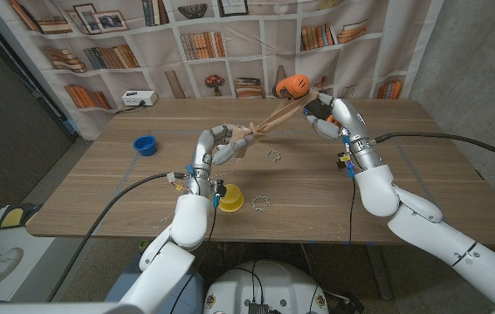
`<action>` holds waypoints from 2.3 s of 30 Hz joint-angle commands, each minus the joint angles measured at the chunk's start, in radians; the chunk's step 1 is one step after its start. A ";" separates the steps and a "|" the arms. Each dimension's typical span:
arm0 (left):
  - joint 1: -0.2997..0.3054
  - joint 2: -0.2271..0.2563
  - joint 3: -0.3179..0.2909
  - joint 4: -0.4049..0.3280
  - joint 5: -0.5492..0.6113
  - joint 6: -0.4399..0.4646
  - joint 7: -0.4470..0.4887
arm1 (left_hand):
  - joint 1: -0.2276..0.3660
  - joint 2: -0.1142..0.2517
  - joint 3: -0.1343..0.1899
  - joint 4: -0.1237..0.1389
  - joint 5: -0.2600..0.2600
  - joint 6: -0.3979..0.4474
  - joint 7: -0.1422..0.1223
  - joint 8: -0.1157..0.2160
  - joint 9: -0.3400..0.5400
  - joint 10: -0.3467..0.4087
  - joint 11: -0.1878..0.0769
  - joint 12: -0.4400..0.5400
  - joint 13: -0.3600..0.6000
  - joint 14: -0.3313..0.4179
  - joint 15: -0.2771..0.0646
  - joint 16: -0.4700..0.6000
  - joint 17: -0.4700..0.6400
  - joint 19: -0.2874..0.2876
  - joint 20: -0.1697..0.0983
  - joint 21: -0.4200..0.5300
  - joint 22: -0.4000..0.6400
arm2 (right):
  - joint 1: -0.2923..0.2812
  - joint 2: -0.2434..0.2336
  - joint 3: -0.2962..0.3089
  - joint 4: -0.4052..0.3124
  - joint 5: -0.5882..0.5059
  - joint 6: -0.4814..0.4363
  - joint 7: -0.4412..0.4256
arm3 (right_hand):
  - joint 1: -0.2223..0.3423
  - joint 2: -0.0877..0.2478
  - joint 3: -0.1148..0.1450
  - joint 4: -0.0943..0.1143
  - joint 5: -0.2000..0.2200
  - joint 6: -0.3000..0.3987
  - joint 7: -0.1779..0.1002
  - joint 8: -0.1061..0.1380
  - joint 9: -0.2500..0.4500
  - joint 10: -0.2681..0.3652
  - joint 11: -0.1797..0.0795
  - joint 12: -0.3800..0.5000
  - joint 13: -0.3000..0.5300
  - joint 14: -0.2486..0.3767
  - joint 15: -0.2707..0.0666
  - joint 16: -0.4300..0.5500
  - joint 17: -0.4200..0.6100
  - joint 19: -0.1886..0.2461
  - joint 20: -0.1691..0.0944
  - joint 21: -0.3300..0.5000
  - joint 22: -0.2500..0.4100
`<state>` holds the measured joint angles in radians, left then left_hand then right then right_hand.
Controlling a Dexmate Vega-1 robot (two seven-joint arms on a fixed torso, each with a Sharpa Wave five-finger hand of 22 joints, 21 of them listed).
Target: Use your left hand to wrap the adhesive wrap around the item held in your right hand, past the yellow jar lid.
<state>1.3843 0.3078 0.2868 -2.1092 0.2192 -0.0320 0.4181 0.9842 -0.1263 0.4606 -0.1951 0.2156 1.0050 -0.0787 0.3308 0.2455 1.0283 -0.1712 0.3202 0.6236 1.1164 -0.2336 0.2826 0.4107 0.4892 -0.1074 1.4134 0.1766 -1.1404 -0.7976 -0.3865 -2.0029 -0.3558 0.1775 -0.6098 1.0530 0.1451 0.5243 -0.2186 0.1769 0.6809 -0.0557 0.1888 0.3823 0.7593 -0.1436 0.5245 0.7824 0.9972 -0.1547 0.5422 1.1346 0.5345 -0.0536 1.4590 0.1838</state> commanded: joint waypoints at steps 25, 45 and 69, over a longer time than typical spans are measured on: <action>-0.053 0.017 -0.001 0.024 -0.021 -0.001 -0.044 | 0.199 0.206 0.035 0.026 0.002 0.013 -0.003 -0.002 0.020 0.000 -0.002 -0.001 0.008 0.002 -0.001 -0.004 0.004 0.002 -0.001 0.005 0.002 | -0.076 -0.062 0.023 -0.104 -0.031 0.022 -0.017 | -0.027 0.040 0.126 0.121 -0.002 0.063 -0.059 0.004 0.005 0.020 -0.011 0.003 0.002 0.003 -0.070 -0.007 -0.001 -0.003 -0.153 0.055 0.003; -0.027 0.023 -0.006 0.010 0.000 0.006 -0.024 | 0.199 0.205 0.034 0.026 0.001 0.011 -0.003 -0.005 0.022 0.000 -0.001 -0.005 0.009 -0.001 -0.001 -0.006 0.007 0.000 0.003 0.005 0.003 | -0.121 -0.089 0.059 -0.103 0.025 0.091 -0.020 | -0.028 0.040 0.126 0.121 -0.003 0.062 -0.060 0.003 0.005 0.022 -0.009 0.003 0.004 0.006 -0.070 -0.006 0.000 -0.003 -0.153 0.056 0.003; -0.054 0.006 0.008 0.043 0.001 0.057 -0.049 | 0.201 0.205 0.034 0.025 0.000 0.013 -0.002 -0.007 0.024 0.002 0.000 -0.008 0.009 -0.002 -0.002 -0.008 0.007 -0.001 0.003 0.004 0.003 | -0.172 -0.112 0.093 -0.098 0.078 0.159 -0.004 | -0.028 0.040 0.127 0.120 -0.002 0.062 -0.059 0.003 0.005 0.020 -0.010 0.002 0.005 0.007 -0.070 -0.006 0.000 -0.003 -0.153 0.055 0.003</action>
<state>1.3388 0.3224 0.2810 -2.0883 0.2248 0.0021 0.3856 0.9842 -0.1263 0.4606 -0.1951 0.2115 1.0060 -0.0805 0.3213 0.2469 1.0285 -0.1711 0.3152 0.6312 1.1164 -0.2336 0.2757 0.4150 0.4894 -0.1073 1.4134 0.1770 -1.3014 -0.9045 -0.3041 -2.1085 -0.3077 0.2967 -0.6297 1.0530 0.1451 0.5243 -0.2186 0.1769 0.6809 -0.0557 0.1888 0.3825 0.7622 -0.1430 0.5218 0.7853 0.9972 -0.1547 0.5344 1.1333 0.5345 -0.0536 1.4591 0.1838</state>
